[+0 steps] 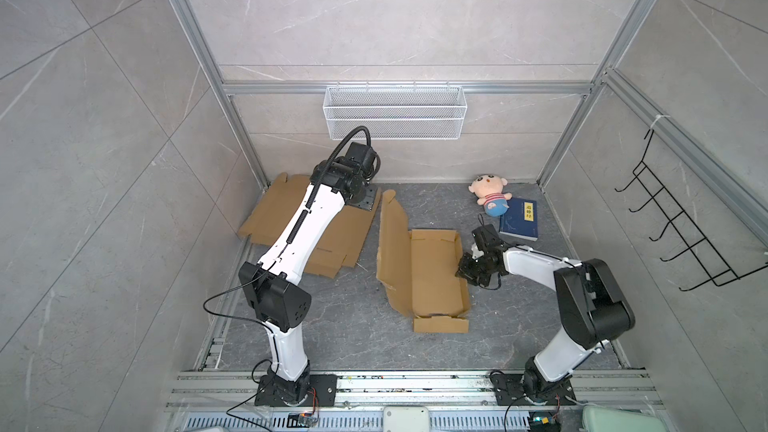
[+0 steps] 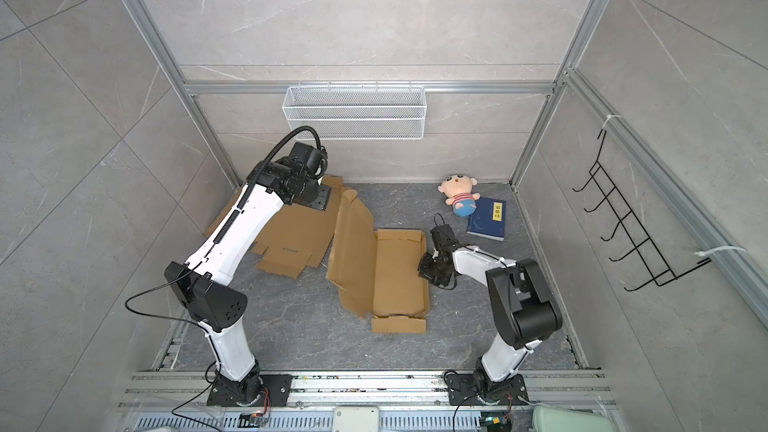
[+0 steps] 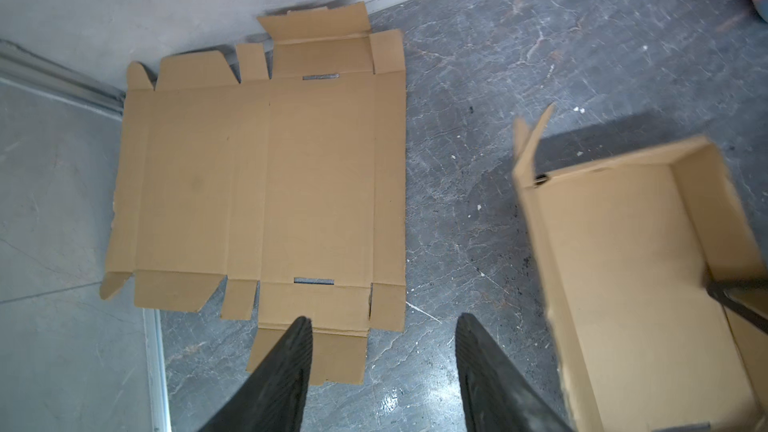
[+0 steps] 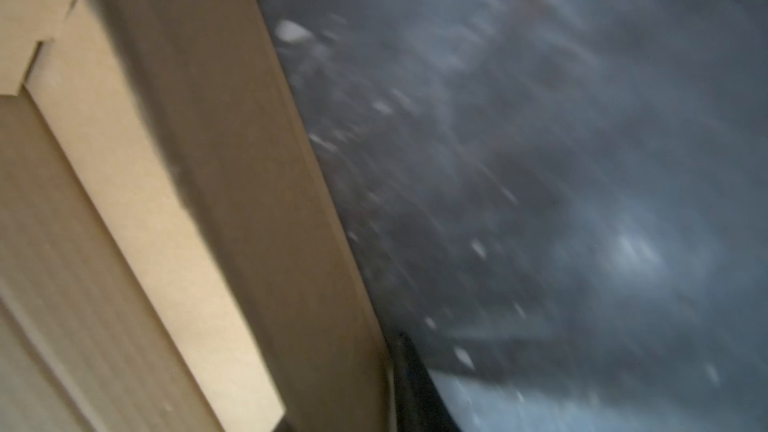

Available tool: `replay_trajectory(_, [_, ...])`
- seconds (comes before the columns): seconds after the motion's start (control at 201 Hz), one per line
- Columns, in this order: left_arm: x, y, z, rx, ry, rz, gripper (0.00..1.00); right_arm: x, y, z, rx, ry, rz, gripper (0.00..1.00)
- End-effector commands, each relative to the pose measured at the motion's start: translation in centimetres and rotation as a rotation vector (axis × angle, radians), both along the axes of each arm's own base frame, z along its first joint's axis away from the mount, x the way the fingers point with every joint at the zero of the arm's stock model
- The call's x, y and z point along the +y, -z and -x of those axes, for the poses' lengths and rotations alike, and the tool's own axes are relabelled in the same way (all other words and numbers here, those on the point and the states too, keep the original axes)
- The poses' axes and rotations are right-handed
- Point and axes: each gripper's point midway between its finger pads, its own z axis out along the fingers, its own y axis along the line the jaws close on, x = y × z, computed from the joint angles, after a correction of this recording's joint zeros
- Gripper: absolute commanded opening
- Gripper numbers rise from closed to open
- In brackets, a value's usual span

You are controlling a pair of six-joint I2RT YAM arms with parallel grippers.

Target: Fold the paper box

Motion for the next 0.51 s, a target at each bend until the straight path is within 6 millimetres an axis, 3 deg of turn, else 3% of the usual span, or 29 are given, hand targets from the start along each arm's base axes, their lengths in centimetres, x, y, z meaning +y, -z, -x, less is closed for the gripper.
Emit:
replay_trajectory(0.0, [1.9,-4.7,0.1,-0.146,-0.072,0.095,0.58,-0.1,0.2,1.5,0.011,0.185,-0.049,0.29])
replay_trajectory(0.114, [2.6,-4.2,0.4,-0.126,-0.097,0.139,0.57,-0.2,-0.7,2.4,0.008,0.119,-0.002,0.44])
replay_trajectory(0.264, [2.8,-3.3,1.5,-0.075,-0.086,0.182,0.57,-3.3,-3.8,1.8,-0.055,-0.033,0.212,0.60])
replay_trajectory(0.368, [3.0,-2.9,2.6,-0.047,-0.062,0.249,0.58,-4.0,-7.5,-0.8,-0.175,-0.219,0.339,0.62])
replay_trajectory(0.433, [3.3,-2.6,3.2,-0.046,-0.052,0.282,0.61,-3.0,-9.5,-3.0,-0.269,-0.377,0.371,0.62])
replay_trajectory(0.503, [3.5,-1.8,3.6,-0.053,-0.047,0.307,0.66,-1.5,-10.3,-5.2,-0.335,-0.538,0.381,0.64])
